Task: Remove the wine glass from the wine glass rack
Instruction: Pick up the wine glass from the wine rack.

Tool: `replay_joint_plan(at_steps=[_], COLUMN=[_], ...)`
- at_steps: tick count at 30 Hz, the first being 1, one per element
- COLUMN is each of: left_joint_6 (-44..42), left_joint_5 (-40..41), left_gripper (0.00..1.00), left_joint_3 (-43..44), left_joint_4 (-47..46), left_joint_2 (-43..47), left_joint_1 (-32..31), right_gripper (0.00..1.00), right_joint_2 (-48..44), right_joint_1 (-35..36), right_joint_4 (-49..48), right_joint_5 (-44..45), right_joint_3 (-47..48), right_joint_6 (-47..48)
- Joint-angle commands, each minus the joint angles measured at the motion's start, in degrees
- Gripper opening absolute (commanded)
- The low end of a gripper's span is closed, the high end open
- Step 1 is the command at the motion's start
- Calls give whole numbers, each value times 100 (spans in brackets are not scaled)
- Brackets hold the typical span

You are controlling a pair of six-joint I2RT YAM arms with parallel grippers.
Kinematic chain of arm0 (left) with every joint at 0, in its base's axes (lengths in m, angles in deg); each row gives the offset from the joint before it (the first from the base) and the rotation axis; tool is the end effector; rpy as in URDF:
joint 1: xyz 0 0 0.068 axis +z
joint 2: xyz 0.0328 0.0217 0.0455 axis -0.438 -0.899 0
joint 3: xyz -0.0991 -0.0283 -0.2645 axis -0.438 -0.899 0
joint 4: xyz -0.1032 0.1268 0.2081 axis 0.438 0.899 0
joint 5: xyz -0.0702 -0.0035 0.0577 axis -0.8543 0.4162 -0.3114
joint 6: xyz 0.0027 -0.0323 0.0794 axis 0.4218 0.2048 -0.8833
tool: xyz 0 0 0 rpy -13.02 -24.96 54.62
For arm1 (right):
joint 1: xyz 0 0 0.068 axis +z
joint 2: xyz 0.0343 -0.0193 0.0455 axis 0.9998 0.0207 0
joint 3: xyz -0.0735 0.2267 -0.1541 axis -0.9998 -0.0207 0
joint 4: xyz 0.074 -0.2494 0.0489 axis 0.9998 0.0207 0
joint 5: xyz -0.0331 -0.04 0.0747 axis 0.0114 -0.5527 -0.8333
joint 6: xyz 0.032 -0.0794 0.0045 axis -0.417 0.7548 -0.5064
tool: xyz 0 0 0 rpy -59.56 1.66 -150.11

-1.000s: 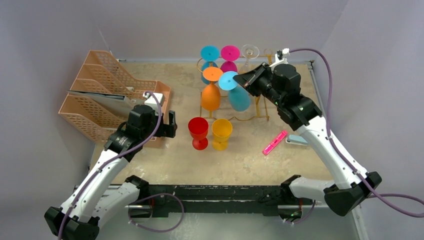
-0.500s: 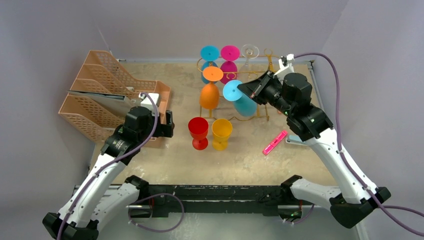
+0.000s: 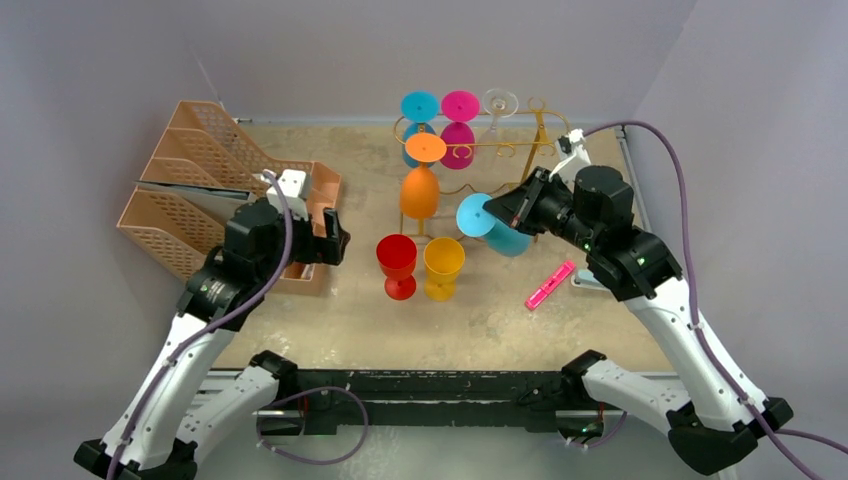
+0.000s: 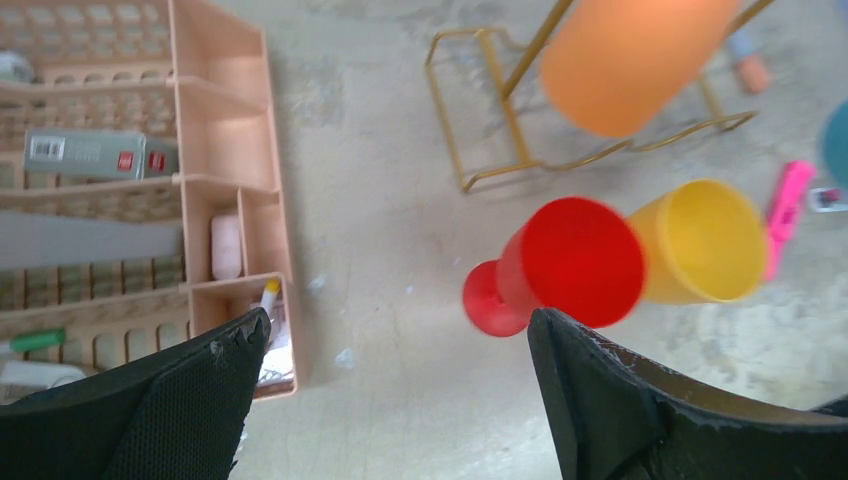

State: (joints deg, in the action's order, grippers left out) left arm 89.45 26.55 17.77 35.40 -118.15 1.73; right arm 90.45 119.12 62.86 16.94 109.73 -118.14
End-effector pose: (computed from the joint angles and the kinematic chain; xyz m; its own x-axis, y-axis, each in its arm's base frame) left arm 0.1729 -0.0708 0.3451 -0.4975 -0.0633 -0.8652 0.2169 0.9566 -0.1947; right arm 0.1986 0.1263 0.4460 -0.5308 0.5028 -0.6823 -0.3188 0.6275 0.7104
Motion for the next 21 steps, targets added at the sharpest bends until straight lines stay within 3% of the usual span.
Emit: replay_joint_plan(at_steps=[1,11,21], left_joint_6=[33,616,1420], left_joint_5=[-829,-2940,-4672], left_gripper=[100,95,79], left_joint_3=[846,1498,1219], left_joint_4=[212,360,-459], left_joint_2=[72,-74,-562], left_joint_1=[34,34,18], right_gripper=[0,0,0], right_joint_2=[-285,-501,-919], right_joint_1=[-6,-7,-7], right_joint_4=[121,274,66], right_joint_5=[-235,-519,-859], right_joint_3=[-213,-393,-1037], right_joint_6=[313,385,189])
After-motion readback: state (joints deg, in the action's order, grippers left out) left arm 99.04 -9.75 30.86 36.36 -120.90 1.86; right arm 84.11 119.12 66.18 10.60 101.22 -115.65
